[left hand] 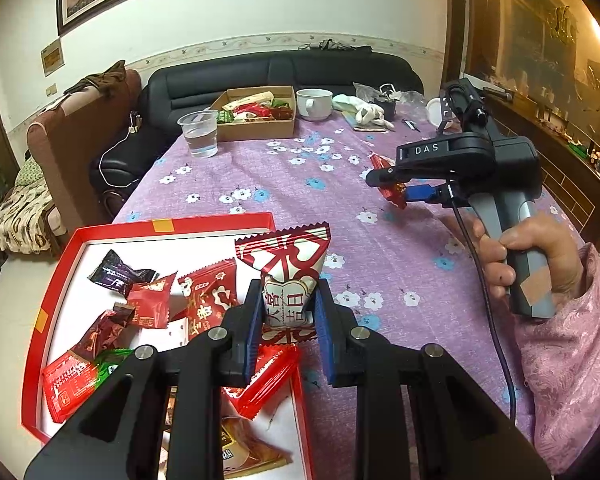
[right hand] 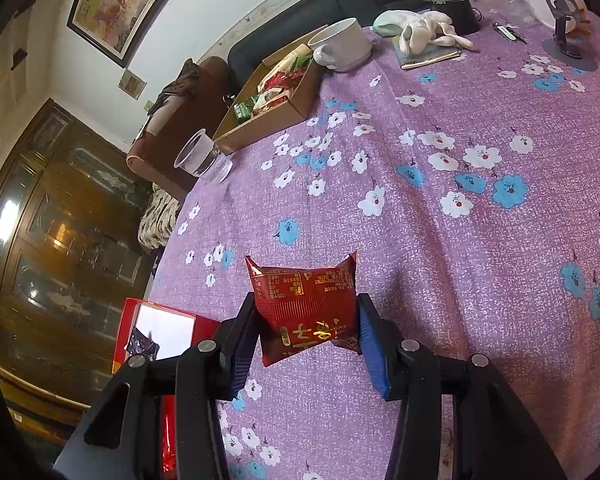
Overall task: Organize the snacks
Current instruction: 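Lift both held packets above the table, then carry both packets over the tray and open both tools to drop them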
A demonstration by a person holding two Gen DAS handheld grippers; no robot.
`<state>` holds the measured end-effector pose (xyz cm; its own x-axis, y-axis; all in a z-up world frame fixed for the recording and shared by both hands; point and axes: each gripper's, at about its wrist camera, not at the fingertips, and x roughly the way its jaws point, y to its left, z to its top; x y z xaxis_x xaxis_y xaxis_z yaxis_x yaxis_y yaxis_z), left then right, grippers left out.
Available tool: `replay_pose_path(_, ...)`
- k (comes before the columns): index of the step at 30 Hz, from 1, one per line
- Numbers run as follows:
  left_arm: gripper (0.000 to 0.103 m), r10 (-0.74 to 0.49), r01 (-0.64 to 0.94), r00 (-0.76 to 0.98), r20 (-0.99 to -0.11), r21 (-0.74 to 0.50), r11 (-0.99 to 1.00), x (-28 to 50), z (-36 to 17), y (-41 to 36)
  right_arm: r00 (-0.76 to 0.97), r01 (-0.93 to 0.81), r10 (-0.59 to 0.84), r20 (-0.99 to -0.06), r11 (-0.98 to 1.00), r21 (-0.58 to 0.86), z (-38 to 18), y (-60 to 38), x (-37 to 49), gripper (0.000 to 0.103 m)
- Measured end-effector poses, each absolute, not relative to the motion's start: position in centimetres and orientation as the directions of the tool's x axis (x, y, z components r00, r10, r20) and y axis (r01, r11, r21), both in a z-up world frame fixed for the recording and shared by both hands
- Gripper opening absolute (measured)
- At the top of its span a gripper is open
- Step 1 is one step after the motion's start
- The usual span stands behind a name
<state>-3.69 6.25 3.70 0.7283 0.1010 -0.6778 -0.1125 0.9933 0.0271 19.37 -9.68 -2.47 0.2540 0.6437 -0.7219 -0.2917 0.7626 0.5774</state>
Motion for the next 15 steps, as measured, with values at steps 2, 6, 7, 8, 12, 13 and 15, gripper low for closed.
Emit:
replay_pose_path(2, 0.022, 0.104, -0.118, 0.727, -0.678, 0.026, 0.993, -3.8, 3.7, 6.4, 0.253, -0.295, 0.644, -0.722, 0.762, 0.577, -2.5, -9.5, 19.3, 0.047)
replay_pose_path(6, 0.022, 0.109, -0.126, 0.727, -0.678, 0.024, 0.992, -4.0, 3.8, 6.7, 0.25, -0.297, 0.644, -0.723, 0.762, 0.576, -2.6, -9.3, 19.4, 0.047)
replay_pose_path(7, 0.022, 0.111, -0.128, 0.727, -0.678, 0.024, 0.991, -4.0, 3.8, 6.8, 0.25, -0.298, 0.643, -0.724, 0.762, 0.574, -2.5, -9.3, 19.3, 0.047)
replay_pose_path(8, 0.022, 0.113, -0.13, 0.727, -0.677, 0.026, 0.991, -4.0, 3.8, 6.9, 0.25, -0.299, 0.643, -0.723, 0.762, 0.574, -2.5, -9.3, 19.3, 0.047)
replay_pose_path(12, 0.022, 0.118, -0.14, 0.725, -0.678, 0.023, 0.99, -4.1, 3.7, 7.4, 0.246, -0.309, 0.65, -0.719, 0.756, 0.577, -2.4, -9.0, 19.2, 0.047)
replay_pose_path(13, 0.022, 0.121, -0.143, 0.725, -0.678, 0.024, 0.989, -4.2, 3.6, 7.5, 0.244, -0.312, 0.652, -0.718, 0.754, 0.578, -2.4, -8.9, 19.1, 0.047)
replay_pose_path(15, 0.022, 0.124, -0.148, 0.725, -0.677, 0.023, 0.989, -4.3, 3.6, 7.7, 0.237, -0.317, 0.659, -0.713, 0.747, 0.585, -2.3, -8.6, 19.0, 0.047)
